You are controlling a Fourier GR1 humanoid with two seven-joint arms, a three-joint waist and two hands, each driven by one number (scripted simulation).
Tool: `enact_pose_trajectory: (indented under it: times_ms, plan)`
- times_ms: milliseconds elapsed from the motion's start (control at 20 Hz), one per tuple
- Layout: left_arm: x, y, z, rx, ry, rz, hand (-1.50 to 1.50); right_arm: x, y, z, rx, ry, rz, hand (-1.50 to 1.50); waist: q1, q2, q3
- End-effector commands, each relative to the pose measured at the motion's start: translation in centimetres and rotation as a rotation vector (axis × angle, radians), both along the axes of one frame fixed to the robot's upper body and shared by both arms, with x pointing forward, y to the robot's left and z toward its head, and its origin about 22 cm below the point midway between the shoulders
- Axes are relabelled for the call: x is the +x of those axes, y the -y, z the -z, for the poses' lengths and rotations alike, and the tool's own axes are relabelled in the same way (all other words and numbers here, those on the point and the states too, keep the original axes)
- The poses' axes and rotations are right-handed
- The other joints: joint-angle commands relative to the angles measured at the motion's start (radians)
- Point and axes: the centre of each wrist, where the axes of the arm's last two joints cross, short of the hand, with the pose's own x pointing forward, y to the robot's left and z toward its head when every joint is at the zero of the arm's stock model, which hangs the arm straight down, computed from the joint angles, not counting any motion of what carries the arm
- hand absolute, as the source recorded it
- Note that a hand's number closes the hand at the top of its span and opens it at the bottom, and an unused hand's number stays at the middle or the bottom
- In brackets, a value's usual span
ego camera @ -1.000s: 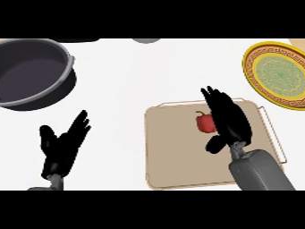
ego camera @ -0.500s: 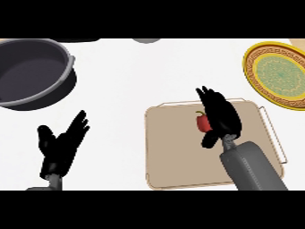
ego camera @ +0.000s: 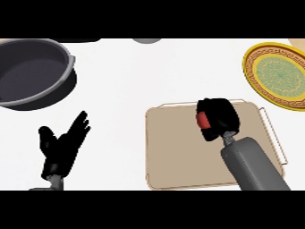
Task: Pick the bell pepper from the tray and place it in the plate
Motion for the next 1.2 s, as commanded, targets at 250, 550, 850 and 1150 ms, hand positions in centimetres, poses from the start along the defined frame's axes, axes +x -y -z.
enact_pose_trajectory:
  times_ms: [250,550,850,1150]
  plan:
    - [0.4,1.2,-0.4,0.001,0.015,0.025,0.0,4.1,-1.2,-2.5,0.096,0.148,0.346,1.5,0.028,0.015,0.002]
    - [0.8,1.8,-1.0,0.007,0.037,0.07,0.0,7.9,2.4,-8.7,0.252,0.363,0.907,1.5,0.07,0.046,0.002]
    - [1.7,3.0,-1.8,0.002,0.054,0.131,0.0,10.8,3.4,-14.2,0.216,0.683,1.175,1.5,0.124,0.057,-0.001]
    - [1.9,3.5,-1.7,0.008,0.054,0.127,0.0,11.7,5.1,-15.9,0.283,0.892,1.347,1.5,0.126,0.061,0.002]
